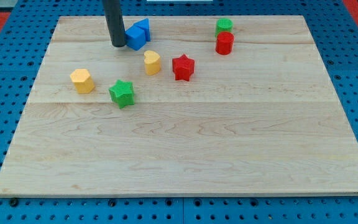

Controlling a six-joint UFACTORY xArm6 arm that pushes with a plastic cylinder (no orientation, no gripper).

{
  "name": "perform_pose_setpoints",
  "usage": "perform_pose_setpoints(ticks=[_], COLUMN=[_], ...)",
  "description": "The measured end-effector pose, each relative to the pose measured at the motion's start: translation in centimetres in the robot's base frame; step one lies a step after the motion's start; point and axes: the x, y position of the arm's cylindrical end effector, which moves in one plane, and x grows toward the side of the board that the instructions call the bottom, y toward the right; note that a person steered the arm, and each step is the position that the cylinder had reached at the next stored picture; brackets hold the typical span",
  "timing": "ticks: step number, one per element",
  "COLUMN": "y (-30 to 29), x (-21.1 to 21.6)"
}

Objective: Slightly move the blue cube into the blue triangle

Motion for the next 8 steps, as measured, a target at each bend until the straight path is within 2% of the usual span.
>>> perform_pose_setpoints(ticks=[1, 2, 4, 8], y=[-3.5, -6.9, -1.8, -0.7], x=[-0.2, -2.2, -3.9, -3.5])
